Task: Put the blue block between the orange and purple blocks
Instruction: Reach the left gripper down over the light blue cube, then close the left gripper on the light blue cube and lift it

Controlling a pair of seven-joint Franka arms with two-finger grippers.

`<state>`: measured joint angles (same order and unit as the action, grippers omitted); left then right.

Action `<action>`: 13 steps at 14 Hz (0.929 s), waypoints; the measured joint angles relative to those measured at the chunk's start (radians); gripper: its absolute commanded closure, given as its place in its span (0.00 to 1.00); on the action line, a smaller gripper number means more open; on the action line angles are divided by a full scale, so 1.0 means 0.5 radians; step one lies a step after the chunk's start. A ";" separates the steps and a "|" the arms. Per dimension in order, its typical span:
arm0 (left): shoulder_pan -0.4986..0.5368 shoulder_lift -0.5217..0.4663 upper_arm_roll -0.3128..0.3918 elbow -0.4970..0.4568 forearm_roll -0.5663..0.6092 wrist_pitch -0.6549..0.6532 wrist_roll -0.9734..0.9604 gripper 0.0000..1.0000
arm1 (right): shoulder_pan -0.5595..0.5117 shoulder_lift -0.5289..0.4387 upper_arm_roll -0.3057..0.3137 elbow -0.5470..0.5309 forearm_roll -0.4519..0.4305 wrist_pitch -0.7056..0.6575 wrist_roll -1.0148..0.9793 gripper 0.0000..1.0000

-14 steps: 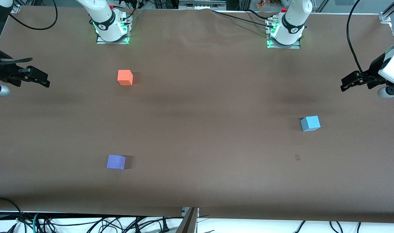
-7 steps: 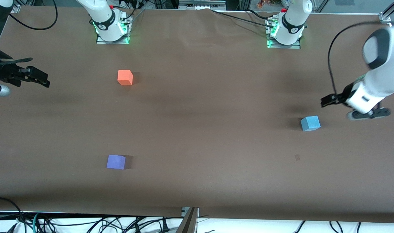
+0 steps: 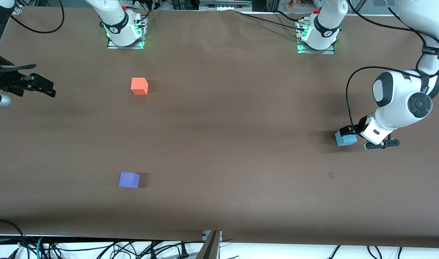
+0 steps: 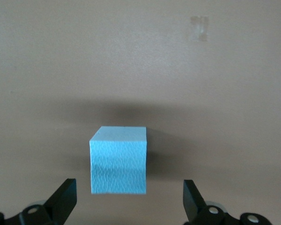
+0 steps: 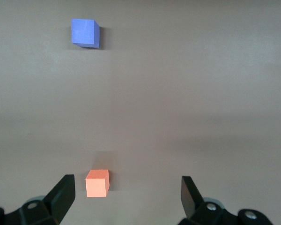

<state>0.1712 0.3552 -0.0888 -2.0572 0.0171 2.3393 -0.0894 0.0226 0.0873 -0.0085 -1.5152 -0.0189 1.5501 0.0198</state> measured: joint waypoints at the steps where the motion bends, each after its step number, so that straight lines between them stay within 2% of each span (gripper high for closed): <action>1: 0.009 0.038 0.000 -0.001 0.000 0.070 0.000 0.00 | 0.000 0.000 0.000 0.000 0.000 0.002 0.000 0.00; 4: 0.024 0.159 0.001 -0.002 0.000 0.245 0.000 0.00 | 0.000 0.000 0.000 0.000 0.000 0.005 0.000 0.00; 8: 0.025 0.236 0.001 -0.001 0.000 0.284 0.000 0.00 | 0.000 0.000 0.000 0.000 0.000 0.006 0.000 0.00; 13: 0.028 0.264 0.001 -0.002 0.000 0.278 0.002 0.63 | 0.000 0.000 0.000 0.000 0.000 0.007 0.000 0.00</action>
<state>0.1850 0.4873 -0.0881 -2.0580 0.0171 2.4781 -0.0885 0.0226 0.0873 -0.0085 -1.5151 -0.0189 1.5534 0.0198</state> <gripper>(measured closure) 0.286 0.000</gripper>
